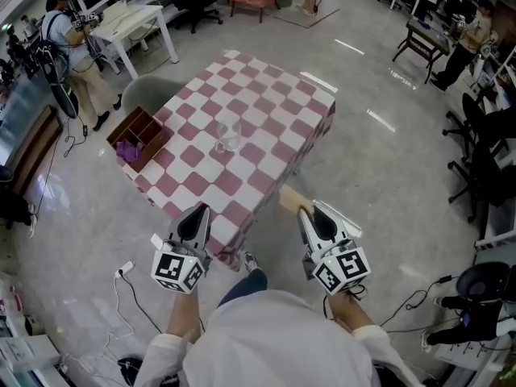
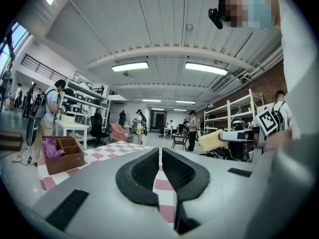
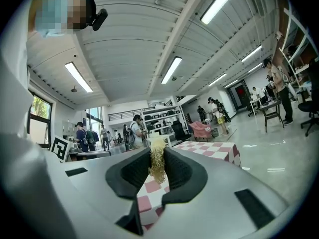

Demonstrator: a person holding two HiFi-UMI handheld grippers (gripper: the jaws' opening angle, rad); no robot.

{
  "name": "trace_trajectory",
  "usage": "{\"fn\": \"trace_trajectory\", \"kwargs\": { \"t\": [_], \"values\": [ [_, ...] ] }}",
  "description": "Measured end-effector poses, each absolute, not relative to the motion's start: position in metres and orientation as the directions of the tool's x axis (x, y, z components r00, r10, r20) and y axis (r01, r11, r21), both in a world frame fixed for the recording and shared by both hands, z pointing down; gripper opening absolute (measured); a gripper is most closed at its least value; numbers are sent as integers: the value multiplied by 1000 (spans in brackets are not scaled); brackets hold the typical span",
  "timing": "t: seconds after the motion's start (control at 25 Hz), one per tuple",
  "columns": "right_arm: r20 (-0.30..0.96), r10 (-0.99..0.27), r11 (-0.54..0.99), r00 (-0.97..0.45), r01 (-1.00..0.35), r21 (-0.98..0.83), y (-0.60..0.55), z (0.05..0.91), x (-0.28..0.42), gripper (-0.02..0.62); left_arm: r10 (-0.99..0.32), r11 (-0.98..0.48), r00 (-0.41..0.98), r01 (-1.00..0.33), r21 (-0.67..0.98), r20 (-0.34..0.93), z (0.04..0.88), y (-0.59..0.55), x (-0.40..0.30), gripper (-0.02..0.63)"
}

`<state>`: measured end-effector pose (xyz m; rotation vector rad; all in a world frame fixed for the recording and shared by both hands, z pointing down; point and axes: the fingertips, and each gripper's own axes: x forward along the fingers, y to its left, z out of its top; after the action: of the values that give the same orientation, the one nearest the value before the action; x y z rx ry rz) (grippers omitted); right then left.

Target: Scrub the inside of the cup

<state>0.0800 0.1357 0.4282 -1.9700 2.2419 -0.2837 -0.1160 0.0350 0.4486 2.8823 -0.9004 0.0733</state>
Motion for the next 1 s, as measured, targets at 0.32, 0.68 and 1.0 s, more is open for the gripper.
{"fn": "trace_trajectory", "kwargs": {
  "t": [0.32,0.68,1.0],
  "values": [
    [-9,-992,124,-126,-968,-220,57,421,94,87,-550,-825,829,-559,85,104,456,-43,-101,43],
    [1,-993,115,-118,-968,-222,12,422,93,87,-514,-850,853,-521,76,89,454,-82,-88,43],
    [13,-988,145,-152,-963,-226,-18,426,97,87,-546,-831,832,-553,67,95,460,-102,-87,43]
  ]
}}
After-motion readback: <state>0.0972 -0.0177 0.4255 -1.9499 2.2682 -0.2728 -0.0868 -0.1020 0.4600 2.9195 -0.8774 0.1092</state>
